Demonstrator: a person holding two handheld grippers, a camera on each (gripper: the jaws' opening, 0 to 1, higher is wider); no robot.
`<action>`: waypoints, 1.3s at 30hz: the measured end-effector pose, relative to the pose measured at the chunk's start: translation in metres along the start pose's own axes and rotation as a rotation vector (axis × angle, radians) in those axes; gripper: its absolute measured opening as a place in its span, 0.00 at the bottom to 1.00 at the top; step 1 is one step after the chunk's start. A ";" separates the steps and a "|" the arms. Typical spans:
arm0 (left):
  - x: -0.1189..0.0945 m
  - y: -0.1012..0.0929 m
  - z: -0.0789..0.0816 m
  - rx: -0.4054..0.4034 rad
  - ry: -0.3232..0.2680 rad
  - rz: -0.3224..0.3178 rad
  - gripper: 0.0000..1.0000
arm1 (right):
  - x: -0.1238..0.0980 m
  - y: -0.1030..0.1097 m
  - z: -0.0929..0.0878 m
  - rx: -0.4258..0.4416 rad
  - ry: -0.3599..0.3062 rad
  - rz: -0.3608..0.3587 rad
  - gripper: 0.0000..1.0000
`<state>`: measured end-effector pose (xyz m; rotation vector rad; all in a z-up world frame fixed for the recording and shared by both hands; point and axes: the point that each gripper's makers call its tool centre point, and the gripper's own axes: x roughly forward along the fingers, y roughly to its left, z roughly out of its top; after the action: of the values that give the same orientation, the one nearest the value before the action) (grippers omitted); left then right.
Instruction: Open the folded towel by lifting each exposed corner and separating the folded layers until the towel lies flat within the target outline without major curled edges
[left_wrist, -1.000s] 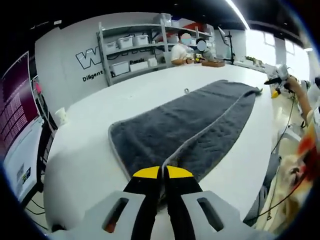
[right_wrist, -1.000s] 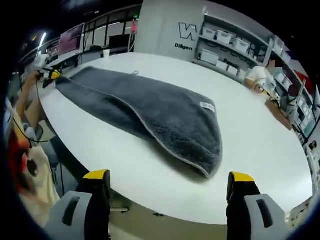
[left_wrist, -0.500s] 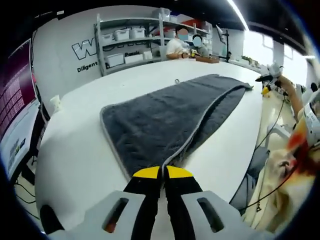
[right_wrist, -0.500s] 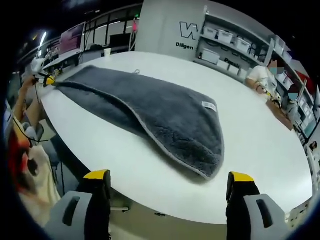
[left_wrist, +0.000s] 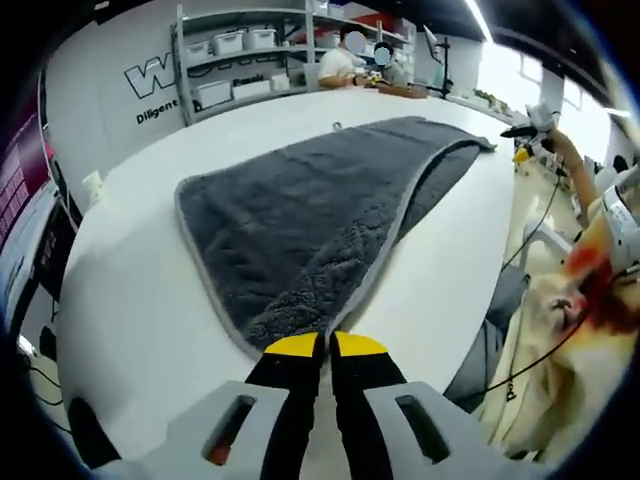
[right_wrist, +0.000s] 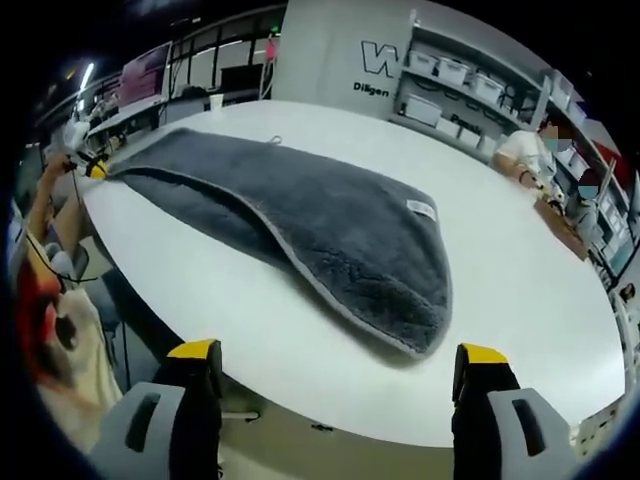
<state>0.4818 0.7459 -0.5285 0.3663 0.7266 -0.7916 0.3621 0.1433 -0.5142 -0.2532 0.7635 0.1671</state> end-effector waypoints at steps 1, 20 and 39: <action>0.001 0.000 -0.001 0.003 0.008 0.002 0.06 | 0.000 0.000 0.000 0.000 0.001 0.002 0.96; -0.011 -0.022 0.032 0.035 -0.099 -0.027 0.72 | -0.004 0.009 0.006 -0.025 -0.009 0.009 0.96; 0.029 -0.050 0.079 -0.055 -0.215 -0.140 0.98 | 0.017 0.079 0.065 -0.242 -0.090 0.179 0.82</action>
<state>0.4941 0.6548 -0.4958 0.1781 0.5752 -0.9252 0.3989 0.2382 -0.4941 -0.4044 0.6759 0.4388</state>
